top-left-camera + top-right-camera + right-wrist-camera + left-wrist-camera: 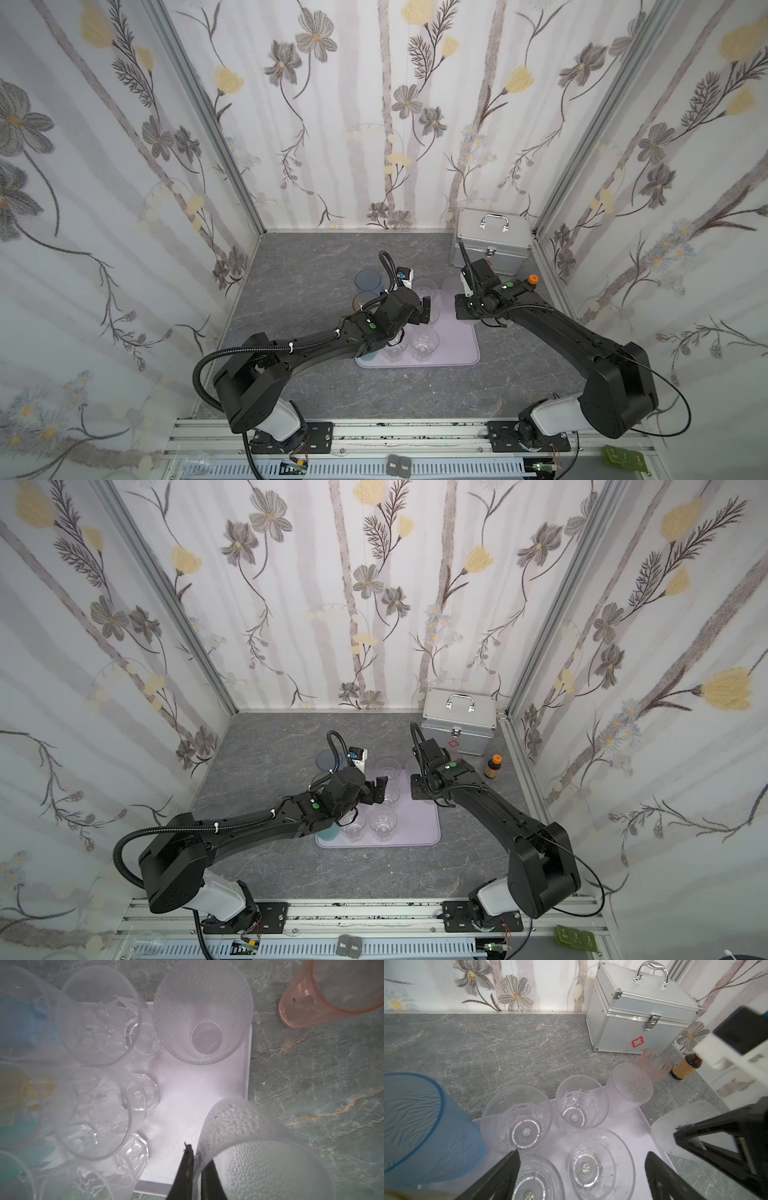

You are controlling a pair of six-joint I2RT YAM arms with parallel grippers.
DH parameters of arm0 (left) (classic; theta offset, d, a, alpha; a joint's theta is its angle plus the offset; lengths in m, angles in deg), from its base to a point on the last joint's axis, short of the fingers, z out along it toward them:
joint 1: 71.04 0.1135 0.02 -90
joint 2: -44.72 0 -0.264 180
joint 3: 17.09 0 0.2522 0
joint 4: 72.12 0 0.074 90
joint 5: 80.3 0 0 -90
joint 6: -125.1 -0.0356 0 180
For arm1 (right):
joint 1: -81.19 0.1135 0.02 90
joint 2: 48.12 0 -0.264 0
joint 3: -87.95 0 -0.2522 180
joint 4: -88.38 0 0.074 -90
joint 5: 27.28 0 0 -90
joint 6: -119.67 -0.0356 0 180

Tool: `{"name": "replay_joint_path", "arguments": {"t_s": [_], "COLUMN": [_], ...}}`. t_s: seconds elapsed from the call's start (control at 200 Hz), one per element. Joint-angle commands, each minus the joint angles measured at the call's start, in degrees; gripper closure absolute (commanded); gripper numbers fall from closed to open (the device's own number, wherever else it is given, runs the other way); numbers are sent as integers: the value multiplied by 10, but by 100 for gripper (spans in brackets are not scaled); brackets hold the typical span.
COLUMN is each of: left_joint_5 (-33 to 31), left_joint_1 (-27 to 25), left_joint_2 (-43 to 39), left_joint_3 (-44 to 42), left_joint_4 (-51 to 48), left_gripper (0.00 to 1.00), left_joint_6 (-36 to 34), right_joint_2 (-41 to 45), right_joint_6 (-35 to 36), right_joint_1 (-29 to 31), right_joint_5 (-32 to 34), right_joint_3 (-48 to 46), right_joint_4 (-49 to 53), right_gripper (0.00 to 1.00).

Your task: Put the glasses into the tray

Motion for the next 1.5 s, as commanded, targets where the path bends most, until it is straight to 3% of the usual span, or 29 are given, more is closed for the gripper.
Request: {"name": "replay_joint_path", "arguments": {"t_s": [0.0, 0.58, 1.494], "left_joint_5": [-11, -10, -13], "left_joint_1": [-1, -1, -1], "left_joint_2": [-6, 8, 25], "left_joint_3": [-10, -3, 8], "left_joint_4": [9, 9, 8], "left_gripper": [4, 4, 3], "left_joint_6": [17, 12, 0], "right_joint_2": [-26, -100, -127], "right_joint_6": [-2, 13, 48], "right_joint_1": [4, 18, 20], "right_joint_5": [-17, -20, -42], "right_joint_3": [-5, 23, 54], "right_joint_4": [-60, -57, -3], "right_gripper": [93, 89, 87]}}
